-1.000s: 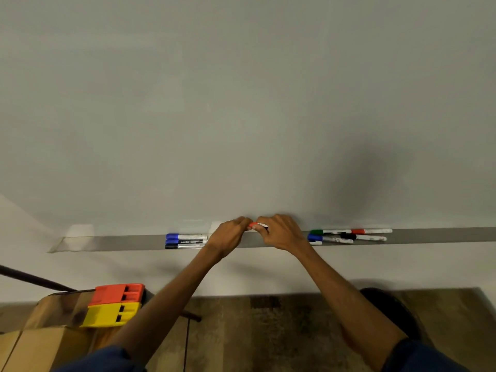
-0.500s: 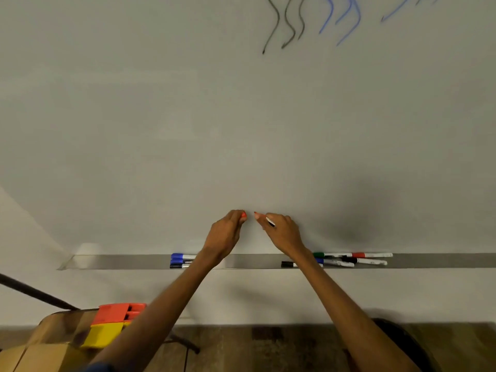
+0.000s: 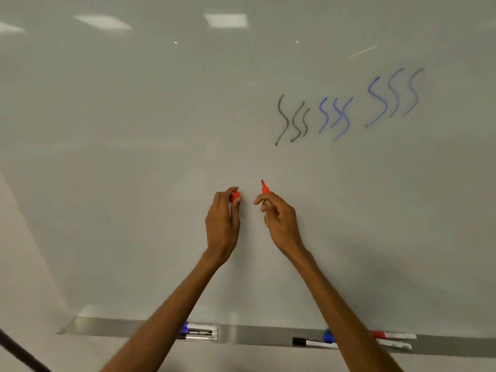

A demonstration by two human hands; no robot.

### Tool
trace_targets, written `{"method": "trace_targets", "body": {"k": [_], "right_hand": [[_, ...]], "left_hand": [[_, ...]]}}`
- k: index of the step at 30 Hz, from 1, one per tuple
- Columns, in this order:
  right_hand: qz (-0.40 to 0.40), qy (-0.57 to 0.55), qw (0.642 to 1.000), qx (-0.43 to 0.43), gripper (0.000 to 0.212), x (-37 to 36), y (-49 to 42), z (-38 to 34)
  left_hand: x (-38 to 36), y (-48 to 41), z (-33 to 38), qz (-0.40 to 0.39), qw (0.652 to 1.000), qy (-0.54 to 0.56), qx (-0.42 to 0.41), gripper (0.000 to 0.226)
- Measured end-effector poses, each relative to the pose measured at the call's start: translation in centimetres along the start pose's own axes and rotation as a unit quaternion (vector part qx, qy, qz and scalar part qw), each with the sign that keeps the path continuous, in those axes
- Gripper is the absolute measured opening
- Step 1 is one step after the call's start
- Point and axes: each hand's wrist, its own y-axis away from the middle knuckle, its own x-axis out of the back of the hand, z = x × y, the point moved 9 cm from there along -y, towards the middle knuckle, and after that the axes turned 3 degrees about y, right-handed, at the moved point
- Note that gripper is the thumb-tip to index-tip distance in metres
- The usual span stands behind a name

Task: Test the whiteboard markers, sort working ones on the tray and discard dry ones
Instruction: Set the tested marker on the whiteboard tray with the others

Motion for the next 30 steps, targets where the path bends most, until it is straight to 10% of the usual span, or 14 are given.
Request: {"method": "trace_targets", "body": {"k": [6, 30], "right_hand": [[0.024, -0.195, 0.98, 0.028, 0.028, 2.2, -6.3, -6.4], [0.108, -0.066, 0.989, 0.072, 0.032, -0.6, -6.4, -4.3]], "left_hand": [[2.2, -7.0, 3.6, 0.099, 0.992, -0.025, -0.068, 0.028], [4.7, -12.2, 3.1, 0.189, 0.974, -0.019, -0.125, 0.03]]}}
